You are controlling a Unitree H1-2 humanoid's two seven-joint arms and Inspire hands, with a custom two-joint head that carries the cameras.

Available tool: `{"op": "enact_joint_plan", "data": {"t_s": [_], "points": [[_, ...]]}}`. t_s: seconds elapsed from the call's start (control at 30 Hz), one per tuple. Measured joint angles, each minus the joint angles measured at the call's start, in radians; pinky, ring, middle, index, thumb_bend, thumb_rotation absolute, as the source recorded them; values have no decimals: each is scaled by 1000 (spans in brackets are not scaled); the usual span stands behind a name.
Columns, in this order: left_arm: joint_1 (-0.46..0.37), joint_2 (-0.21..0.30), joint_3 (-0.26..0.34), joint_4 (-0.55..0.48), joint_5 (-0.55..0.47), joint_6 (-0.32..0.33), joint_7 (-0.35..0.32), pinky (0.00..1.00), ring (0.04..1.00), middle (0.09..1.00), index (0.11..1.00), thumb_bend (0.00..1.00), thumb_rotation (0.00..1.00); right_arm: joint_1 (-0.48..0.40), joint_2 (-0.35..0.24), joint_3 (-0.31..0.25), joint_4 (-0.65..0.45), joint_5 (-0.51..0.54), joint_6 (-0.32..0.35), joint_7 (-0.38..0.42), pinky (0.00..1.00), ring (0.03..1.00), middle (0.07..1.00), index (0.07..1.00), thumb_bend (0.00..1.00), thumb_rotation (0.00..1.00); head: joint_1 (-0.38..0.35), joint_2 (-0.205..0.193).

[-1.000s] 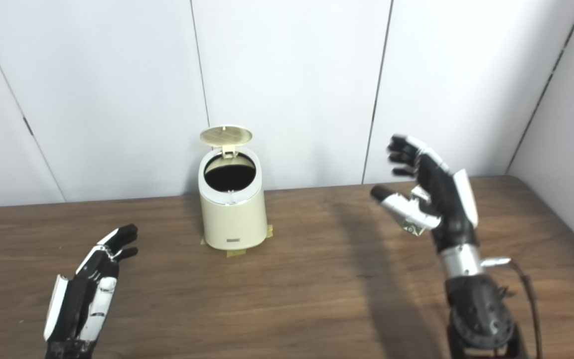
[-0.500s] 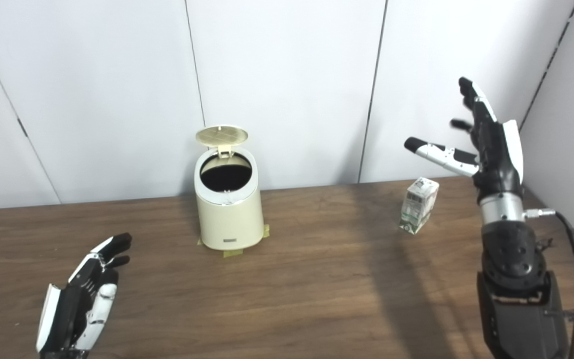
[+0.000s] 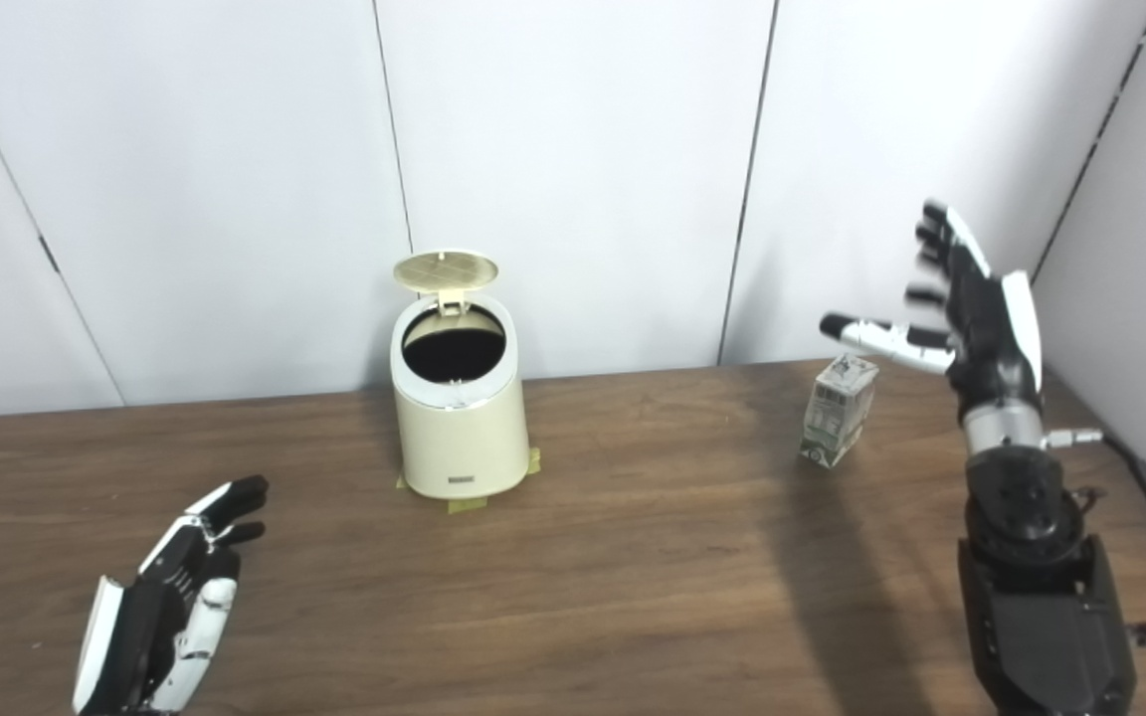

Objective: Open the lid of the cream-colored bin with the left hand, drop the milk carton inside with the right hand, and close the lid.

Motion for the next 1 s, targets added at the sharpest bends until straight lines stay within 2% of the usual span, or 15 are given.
{"op": "enact_joint_plan", "data": {"t_s": [0.03,0.1,0.13,0.17,0.2,0.3,0.43,0.5,0.6,0.73,0.9,1.0], "points": [[1,-1,-1,-1,-3,0,-2,725,809,815,793,332,750,1,0,0,25,12,-10,2,782,884,912,931,791,249,3,0],[3,-1,0,-1,-10,0,-5,720,806,810,789,337,745,-1,-1,2,71,21,-23,7,839,909,923,944,786,286,3,0],[4,-2,-1,-1,-12,0,-5,714,803,808,786,342,743,-1,-1,6,94,22,-29,8,769,884,909,935,807,307,3,0],[5,-2,-1,-2,-13,0,-6,714,801,806,783,343,740,-4,-2,11,121,24,-41,9,746,871,901,927,824,316,3,0],[6,-2,0,-3,-14,0,-6,721,802,805,782,344,738,-7,-4,17,156,27,-56,11,779,871,896,924,854,337,3,0],[7,-2,-1,-5,-14,0,-10,730,802,802,780,353,744,-17,-9,30,276,30,-115,10,793,870,887,932,973,441,6,2],[7,-1,0,-5,-13,0,-10,732,802,801,778,362,753,-35,-12,38,410,42,-199,17,815,880,894,927,1000,520,2,-2],[8,-1,1,-5,-12,0,-10,732,801,799,777,366,754,-43,-18,56,438,29,-210,11,828,886,896,920,1000,545,2,-2],[10,-1,1,-7,-10,0,-11,733,802,799,778,371,756,-63,-28,74,479,10,-242,-1,821,889,919,928,1000,537,0,3],[13,0,1,-11,-11,0,-13,721,795,798,778,340,734,-73,-31,77,505,16,-253,-3,787,895,949,953,1000,451,0,8],[21,0,0,-23,-11,8,-14,730,803,802,779,330,718,-72,-31,78,542,56,-286,24,823,922,968,967,1000,453,0,9],[26,1,-1,-27,-11,24,-15,734,806,806,781,336,728,-71,-29,79,548,77,-297,43,806,895,932,937,1000,460,2,11]]}}
